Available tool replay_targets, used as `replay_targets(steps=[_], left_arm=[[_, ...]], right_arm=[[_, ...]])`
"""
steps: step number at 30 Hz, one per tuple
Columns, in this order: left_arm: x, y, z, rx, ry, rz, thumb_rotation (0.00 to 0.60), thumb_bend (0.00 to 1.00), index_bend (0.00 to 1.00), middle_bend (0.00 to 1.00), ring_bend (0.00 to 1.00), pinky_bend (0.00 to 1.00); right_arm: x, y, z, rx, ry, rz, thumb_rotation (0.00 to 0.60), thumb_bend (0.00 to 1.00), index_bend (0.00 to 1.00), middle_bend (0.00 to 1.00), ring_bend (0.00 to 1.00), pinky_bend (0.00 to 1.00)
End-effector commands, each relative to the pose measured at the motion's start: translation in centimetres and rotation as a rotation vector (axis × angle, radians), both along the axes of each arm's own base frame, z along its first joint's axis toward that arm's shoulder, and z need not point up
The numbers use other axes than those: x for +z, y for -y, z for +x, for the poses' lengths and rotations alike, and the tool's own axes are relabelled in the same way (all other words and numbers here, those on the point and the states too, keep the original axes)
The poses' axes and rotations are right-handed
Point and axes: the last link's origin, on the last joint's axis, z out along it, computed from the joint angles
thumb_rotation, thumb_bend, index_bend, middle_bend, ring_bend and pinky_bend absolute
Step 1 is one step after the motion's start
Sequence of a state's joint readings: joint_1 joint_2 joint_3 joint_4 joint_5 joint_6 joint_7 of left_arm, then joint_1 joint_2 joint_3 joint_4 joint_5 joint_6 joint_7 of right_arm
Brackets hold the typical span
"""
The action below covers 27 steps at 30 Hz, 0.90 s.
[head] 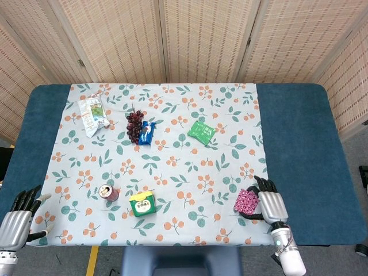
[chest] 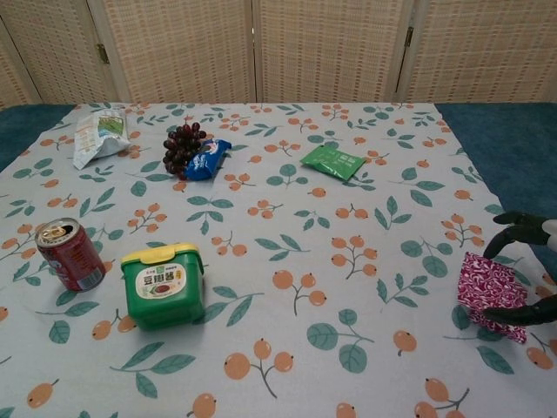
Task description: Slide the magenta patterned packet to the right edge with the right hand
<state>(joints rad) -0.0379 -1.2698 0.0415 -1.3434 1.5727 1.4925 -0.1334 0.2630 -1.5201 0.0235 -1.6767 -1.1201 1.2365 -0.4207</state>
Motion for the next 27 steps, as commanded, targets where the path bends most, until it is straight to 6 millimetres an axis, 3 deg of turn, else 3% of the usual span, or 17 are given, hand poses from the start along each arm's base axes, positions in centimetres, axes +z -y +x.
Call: replay_targets(steps=[1,27], left_arm=[[-0.06,0.00,0.07,0.000,-0.001,-0.001,0.600,0.24,0.23,0.07,0.09,0.00],[-0.22,0.03,0.19,0.003,-0.001,-0.008,0.600,0.24,0.23,0.07,0.09,0.00]], right_arm=[[0.19,-0.10,-1.11,-0.020,-0.015,0.010,0.392,0.16,0.30,0.08,0.00,0.00],[-0.51,0.47,-2.05,-0.022,-0.021,0.026,0.392,0.16,0.27,0.07,0.00,0.00]])
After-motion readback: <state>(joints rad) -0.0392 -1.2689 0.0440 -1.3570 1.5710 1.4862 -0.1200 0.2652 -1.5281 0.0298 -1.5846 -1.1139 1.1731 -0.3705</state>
